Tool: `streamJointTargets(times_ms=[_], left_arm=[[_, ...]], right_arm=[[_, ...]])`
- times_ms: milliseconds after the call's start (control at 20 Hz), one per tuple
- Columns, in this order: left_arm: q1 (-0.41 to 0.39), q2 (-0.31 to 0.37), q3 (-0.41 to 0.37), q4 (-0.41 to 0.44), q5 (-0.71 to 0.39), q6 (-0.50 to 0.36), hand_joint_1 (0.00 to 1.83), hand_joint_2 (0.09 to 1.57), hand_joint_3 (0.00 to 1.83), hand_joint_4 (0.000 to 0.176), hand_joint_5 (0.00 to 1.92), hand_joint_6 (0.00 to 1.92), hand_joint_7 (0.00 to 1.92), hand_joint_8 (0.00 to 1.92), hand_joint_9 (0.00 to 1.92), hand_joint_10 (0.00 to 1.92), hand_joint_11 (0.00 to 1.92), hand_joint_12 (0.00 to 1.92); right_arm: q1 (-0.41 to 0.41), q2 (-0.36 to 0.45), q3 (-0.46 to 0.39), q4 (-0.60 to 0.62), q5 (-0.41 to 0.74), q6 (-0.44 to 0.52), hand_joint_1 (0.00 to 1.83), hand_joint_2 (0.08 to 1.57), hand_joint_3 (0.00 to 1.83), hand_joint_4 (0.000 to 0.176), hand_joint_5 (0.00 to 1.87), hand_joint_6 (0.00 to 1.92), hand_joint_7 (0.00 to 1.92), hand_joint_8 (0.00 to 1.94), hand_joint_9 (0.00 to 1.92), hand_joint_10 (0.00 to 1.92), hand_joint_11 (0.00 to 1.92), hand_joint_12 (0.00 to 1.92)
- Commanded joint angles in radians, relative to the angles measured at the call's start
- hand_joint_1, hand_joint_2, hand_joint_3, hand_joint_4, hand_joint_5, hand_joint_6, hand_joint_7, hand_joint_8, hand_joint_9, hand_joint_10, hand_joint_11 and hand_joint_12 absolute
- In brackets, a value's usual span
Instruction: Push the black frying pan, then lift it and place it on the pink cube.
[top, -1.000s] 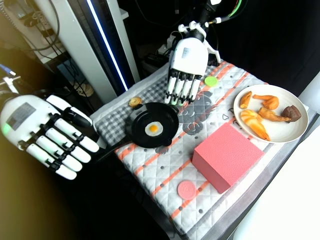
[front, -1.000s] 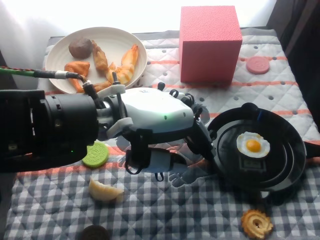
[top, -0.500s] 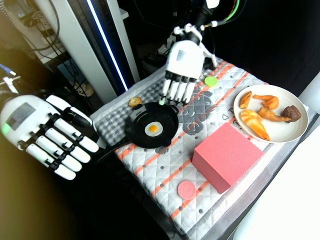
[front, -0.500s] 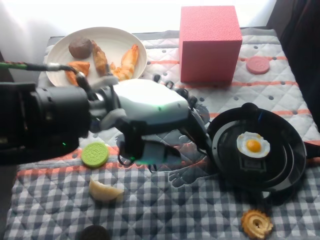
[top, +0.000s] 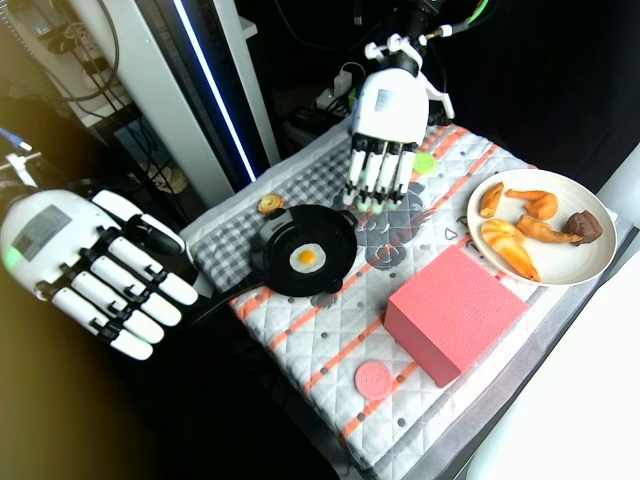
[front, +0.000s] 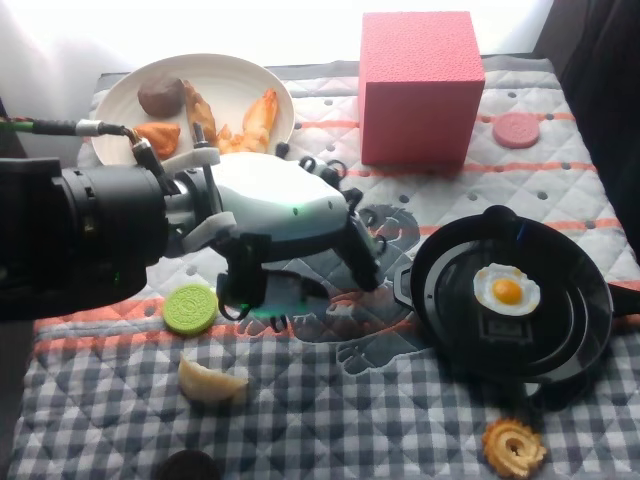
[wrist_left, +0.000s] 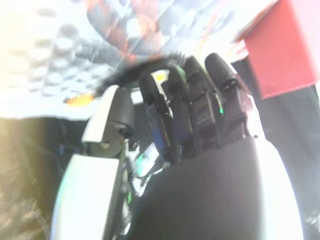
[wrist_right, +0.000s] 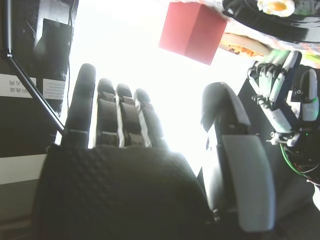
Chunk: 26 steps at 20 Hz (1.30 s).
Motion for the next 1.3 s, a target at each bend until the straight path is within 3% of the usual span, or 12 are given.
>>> streamJointTargets(times_ms=[0,100,150,200,250,400,550,600,650,700,800,1250], left_arm=[[-0.01,-0.008,-0.002,0.011,-0.054,-0.002,0.94,1.35,0.01,0.0,0.58,1.52,0.63,0.01,0.58,0.1,0.0,1.45],[-0.007,-0.012,0.0,0.026,-0.045,-0.001,0.95,1.35,0.0,0.0,0.58,1.58,0.64,0.01,0.56,0.1,0.0,1.42],[-0.005,-0.014,0.001,0.026,-0.043,-0.001,0.97,1.33,0.0,0.0,0.59,1.56,0.72,0.09,0.51,0.51,0.03,1.56],[-0.003,-0.016,0.003,0.026,-0.039,-0.001,0.97,1.33,0.0,0.0,0.59,1.56,0.72,0.09,0.51,0.51,0.03,1.56],[-0.001,-0.021,0.007,0.026,-0.035,-0.001,1.06,1.35,0.0,0.02,0.61,1.58,0.54,1.55,0.37,1.11,0.1,1.75],[0.002,-0.041,0.017,0.026,-0.034,-0.001,1.09,1.31,0.0,0.025,0.64,1.59,0.62,1.49,0.4,1.3,0.17,1.78],[0.0,-0.049,0.018,0.027,-0.05,-0.001,1.1,1.31,0.0,0.027,0.62,1.51,0.65,1.52,0.4,1.19,0.02,1.76],[-0.003,-0.052,0.017,0.027,-0.056,-0.001,1.04,1.32,0.0,0.0,0.61,1.52,0.6,1.03,0.4,1.05,0.0,1.65],[-0.004,-0.054,0.017,0.027,-0.059,-0.001,1.23,1.3,0.0,0.0,0.55,1.05,0.63,1.42,0.41,1.1,0.06,1.72],[-0.006,-0.057,0.017,0.027,-0.063,-0.001,1.28,1.26,0.0,0.0,0.65,0.76,0.68,1.44,0.47,1.12,0.15,1.73],[-0.01,-0.061,0.017,0.027,-0.08,-0.002,1.12,1.29,0.02,0.0,0.67,0.43,0.62,0.75,0.39,1.06,0.05,1.67],[-0.027,-0.068,0.003,0.026,-0.128,-0.002,1.15,1.29,0.03,0.0,0.76,0.04,0.8,0.22,0.47,0.85,0.19,1.52]], right_arm=[[0.0,0.002,0.008,0.021,0.122,0.004,0.44,1.31,0.0,0.0,0.0,0.0,0.0,0.0,0.0,0.0,0.0,0.3],[0.0,0.002,0.008,0.021,0.122,0.004,0.42,1.31,0.0,0.0,0.0,0.0,0.0,0.0,0.0,0.0,0.0,0.42],[0.0,0.002,0.008,0.021,0.122,0.004,0.42,1.31,0.0,0.0,0.0,0.0,0.0,0.0,0.0,0.0,0.0,0.42],[0.0,0.002,0.008,0.021,0.122,0.004,0.42,1.31,0.0,0.0,0.0,0.0,0.0,0.0,0.0,0.0,0.0,0.42],[0.0,0.002,0.008,0.021,0.122,0.004,0.44,1.31,0.0,0.0,0.0,0.0,0.0,0.0,0.0,0.0,0.0,0.36],[-0.001,0.001,0.008,0.022,0.122,0.004,0.45,1.3,0.0,0.0,0.0,0.0,0.0,0.0,0.0,0.0,0.0,0.31],[-0.001,0.0,0.008,0.023,0.122,0.004,0.46,1.3,0.0,0.0,0.0,0.0,0.0,0.0,0.0,0.0,0.0,0.3],[-0.001,-0.001,0.008,0.023,0.122,0.004,0.44,1.31,0.0,0.0,0.0,0.0,0.0,0.0,0.0,0.0,0.0,0.31],[-0.001,-0.001,0.008,0.023,0.122,0.004,0.43,1.31,0.0,0.0,0.0,0.0,0.0,0.0,0.0,0.0,0.0,0.35],[-0.001,-0.001,0.008,0.023,0.122,0.004,0.43,1.3,0.0,0.0,0.0,0.0,0.0,0.0,0.0,0.0,0.0,0.31],[-0.001,-0.001,0.008,0.023,0.122,0.004,0.45,1.3,0.0,0.0,0.0,0.0,0.0,0.0,0.0,0.0,0.0,0.23],[-0.001,-0.003,0.008,0.023,0.122,0.004,0.45,1.3,0.0,0.0,0.0,0.0,0.0,0.0,0.0,0.0,0.0,0.23]])
